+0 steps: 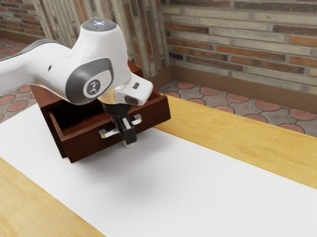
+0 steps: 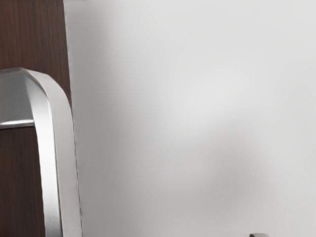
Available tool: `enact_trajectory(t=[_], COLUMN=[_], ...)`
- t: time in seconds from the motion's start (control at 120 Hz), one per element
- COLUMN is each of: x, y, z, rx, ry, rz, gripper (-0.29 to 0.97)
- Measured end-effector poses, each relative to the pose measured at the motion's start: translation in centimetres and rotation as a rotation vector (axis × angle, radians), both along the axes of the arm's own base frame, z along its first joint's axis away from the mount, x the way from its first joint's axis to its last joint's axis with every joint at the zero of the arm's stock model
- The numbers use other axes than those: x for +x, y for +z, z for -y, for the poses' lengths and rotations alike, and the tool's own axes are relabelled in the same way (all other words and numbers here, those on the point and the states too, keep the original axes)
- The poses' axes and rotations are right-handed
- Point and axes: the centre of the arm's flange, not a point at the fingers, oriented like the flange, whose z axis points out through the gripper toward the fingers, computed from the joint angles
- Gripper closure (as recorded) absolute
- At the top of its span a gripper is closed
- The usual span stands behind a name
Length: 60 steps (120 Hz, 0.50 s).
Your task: Pull the drawer handle with one arm to open the drawer
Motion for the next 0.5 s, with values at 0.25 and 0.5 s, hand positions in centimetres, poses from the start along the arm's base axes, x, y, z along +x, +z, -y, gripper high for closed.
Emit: enact_trajectory(t=[0.25,0.5], x=[-0.6,-1.4], y=[3.3,11.1], z=[0.5,1.6], rx=[0.003,-0.106], ry=[-0.006,-0.061], rz=[0.058,0.158], gripper=[0.14,0.04])
